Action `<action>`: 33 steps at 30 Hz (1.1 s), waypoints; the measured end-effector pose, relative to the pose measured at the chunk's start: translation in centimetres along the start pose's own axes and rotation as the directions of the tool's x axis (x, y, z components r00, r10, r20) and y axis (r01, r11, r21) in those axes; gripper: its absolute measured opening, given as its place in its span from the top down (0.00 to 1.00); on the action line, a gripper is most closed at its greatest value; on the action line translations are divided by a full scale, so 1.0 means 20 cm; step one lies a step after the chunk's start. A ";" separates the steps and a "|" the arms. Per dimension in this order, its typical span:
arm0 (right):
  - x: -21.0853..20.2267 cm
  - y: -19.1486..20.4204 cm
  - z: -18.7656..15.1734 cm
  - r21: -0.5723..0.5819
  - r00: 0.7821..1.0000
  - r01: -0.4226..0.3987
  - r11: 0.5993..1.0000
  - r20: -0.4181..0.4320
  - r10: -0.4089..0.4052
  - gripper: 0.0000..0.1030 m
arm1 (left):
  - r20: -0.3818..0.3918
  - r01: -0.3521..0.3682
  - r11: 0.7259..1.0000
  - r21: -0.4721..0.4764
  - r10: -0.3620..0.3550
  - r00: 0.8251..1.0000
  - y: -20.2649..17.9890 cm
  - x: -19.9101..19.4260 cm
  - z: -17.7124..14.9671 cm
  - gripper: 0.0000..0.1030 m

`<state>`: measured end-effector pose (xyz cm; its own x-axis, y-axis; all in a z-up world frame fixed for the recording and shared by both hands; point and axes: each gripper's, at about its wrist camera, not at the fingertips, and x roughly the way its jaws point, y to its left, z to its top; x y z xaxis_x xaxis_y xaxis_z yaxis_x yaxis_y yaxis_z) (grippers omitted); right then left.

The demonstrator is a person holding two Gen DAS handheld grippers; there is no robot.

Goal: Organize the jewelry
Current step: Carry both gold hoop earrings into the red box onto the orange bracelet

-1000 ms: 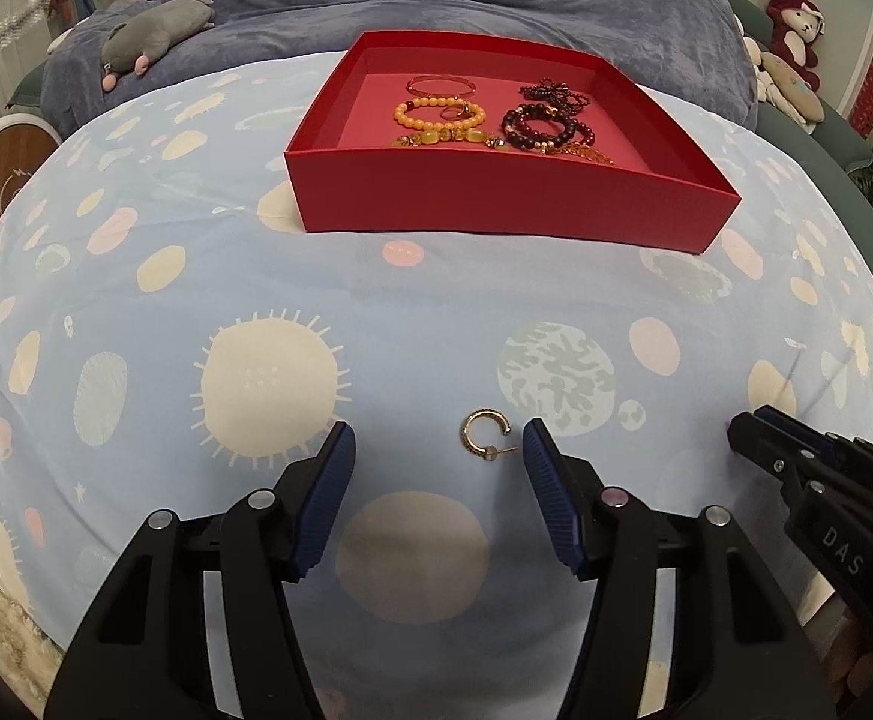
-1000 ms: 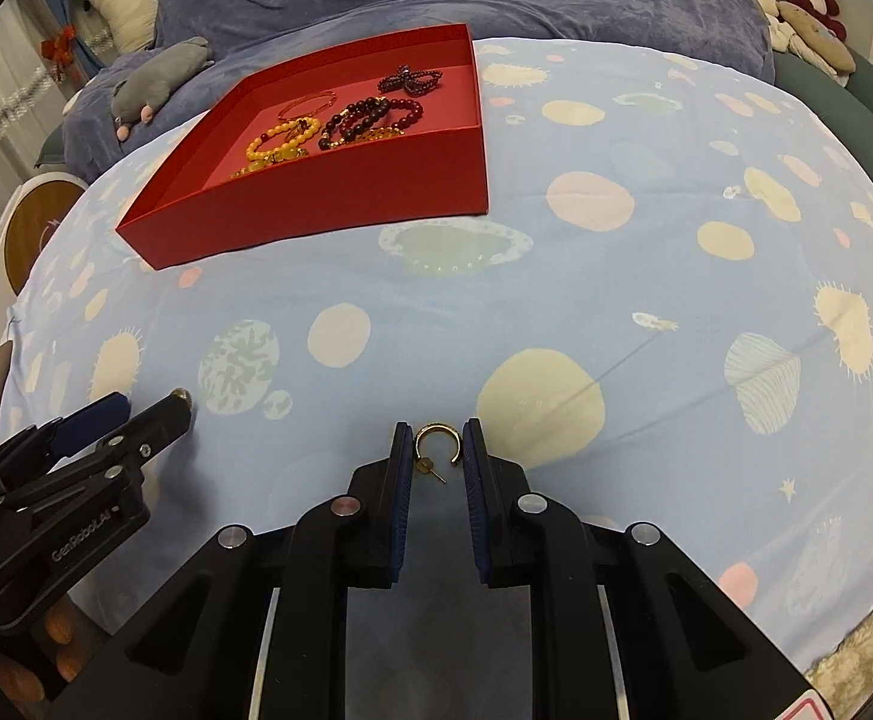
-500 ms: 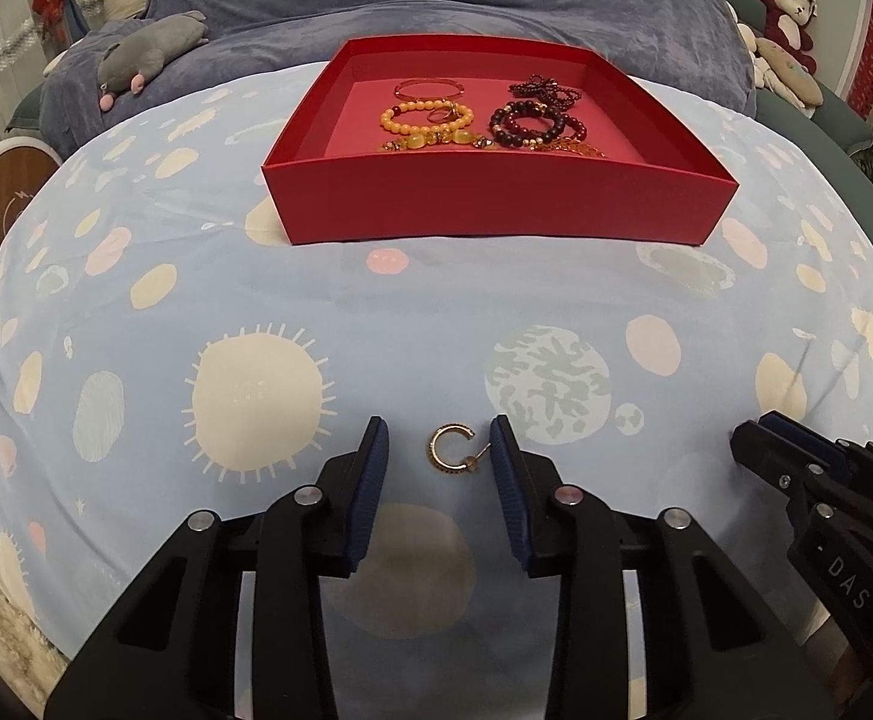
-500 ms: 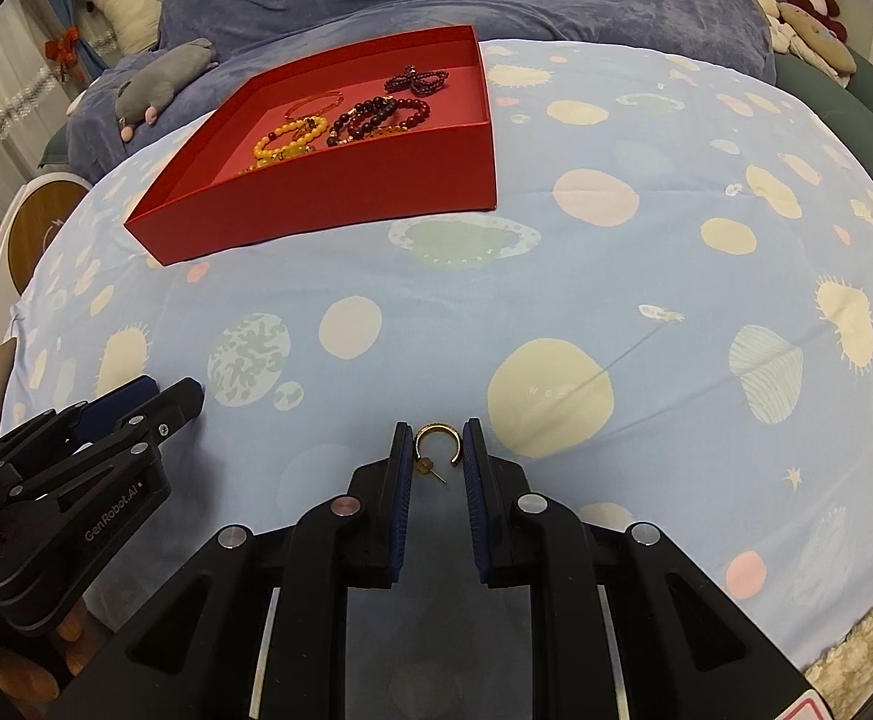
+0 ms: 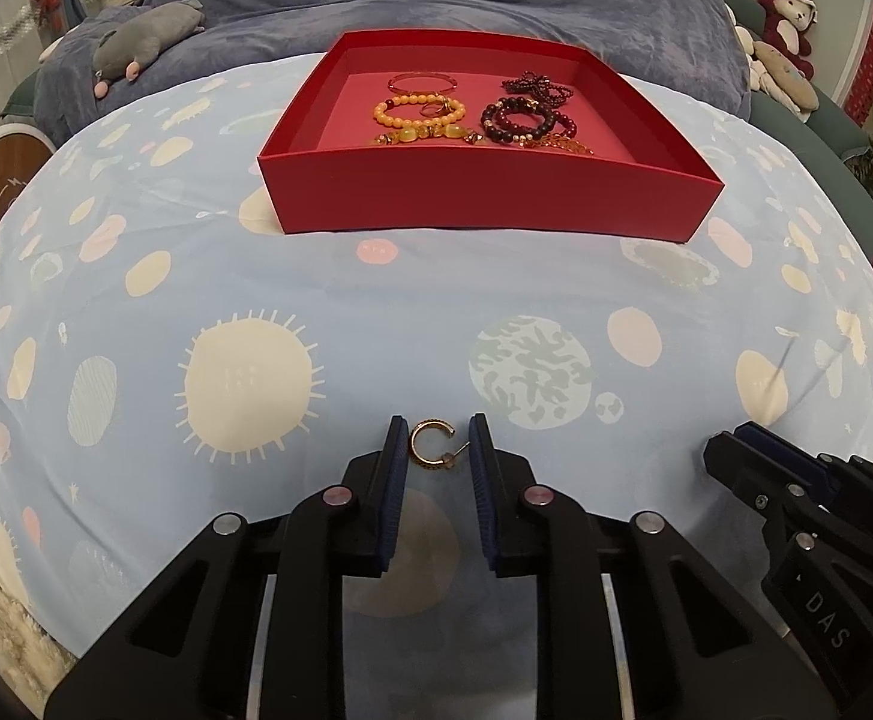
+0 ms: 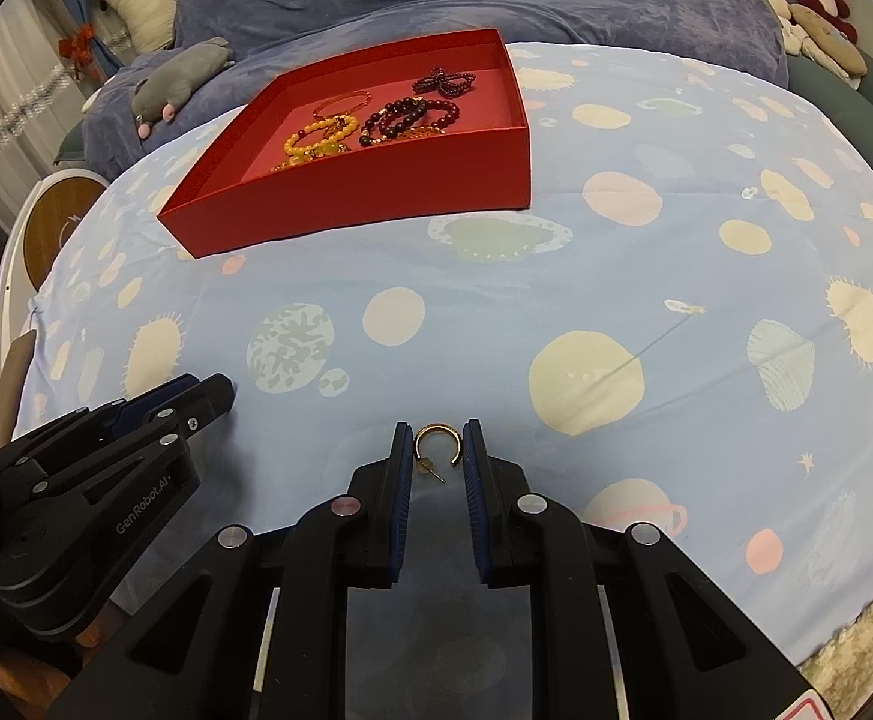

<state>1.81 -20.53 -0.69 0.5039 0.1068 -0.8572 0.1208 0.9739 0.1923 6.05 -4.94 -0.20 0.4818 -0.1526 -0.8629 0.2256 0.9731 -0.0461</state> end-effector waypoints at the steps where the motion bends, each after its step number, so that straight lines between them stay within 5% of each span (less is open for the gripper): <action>1: -0.01 0.01 0.00 -0.002 1.000 -0.003 1.000 0.001 0.003 0.84 | 0.003 0.000 1.000 0.001 0.000 1.000 0.00 -0.01 0.00 0.81; 19: -0.18 0.11 0.10 -0.033 0.997 -0.015 0.999 0.080 0.018 0.84 | 0.050 0.031 0.999 -0.013 -0.030 0.998 -0.02 -0.19 0.12 0.81; 33: -0.25 0.17 0.45 -0.066 0.978 -0.042 0.997 0.199 0.054 0.84 | 0.135 0.023 0.999 -0.029 -0.019 0.991 0.00 -0.23 0.47 0.80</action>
<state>7.52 -19.55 8.53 0.6699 0.1175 -0.7331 0.0430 0.9796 0.1963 11.71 -5.87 8.54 0.5869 -0.1930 -0.7863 0.2119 0.9739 -0.0809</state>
